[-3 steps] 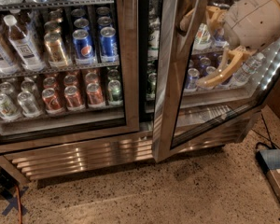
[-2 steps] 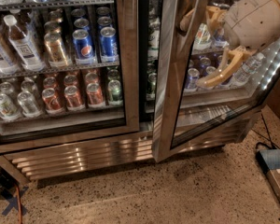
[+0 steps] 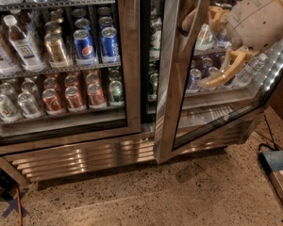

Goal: Open right fridge door

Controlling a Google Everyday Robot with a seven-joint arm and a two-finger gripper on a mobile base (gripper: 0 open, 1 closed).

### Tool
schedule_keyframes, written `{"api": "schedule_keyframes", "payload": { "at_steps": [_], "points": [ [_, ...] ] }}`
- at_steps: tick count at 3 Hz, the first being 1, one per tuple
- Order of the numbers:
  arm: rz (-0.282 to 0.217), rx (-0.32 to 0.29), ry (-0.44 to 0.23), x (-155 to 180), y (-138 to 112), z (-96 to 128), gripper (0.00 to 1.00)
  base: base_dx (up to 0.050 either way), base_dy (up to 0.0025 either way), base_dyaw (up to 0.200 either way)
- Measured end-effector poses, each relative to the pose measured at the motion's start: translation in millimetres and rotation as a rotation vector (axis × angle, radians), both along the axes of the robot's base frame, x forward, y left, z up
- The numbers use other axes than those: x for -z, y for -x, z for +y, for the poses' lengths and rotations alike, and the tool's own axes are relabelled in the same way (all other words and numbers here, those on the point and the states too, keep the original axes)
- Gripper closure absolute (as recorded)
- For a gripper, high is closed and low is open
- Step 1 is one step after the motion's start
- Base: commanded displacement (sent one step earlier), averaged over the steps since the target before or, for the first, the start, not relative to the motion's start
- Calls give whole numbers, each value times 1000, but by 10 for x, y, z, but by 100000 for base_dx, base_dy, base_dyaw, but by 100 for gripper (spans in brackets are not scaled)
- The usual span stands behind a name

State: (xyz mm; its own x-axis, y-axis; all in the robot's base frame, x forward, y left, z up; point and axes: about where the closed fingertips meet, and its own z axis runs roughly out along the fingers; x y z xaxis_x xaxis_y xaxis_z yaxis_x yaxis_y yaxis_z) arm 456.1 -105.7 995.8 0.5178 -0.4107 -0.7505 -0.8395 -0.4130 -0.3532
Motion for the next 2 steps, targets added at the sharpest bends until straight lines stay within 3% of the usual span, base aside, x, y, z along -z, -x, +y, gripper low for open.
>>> {"api": "schedule_keyframes", "payload": {
  "at_steps": [2],
  "points": [
    [0,0,0,0,0,0,38,0,0,0]
  ]
}}
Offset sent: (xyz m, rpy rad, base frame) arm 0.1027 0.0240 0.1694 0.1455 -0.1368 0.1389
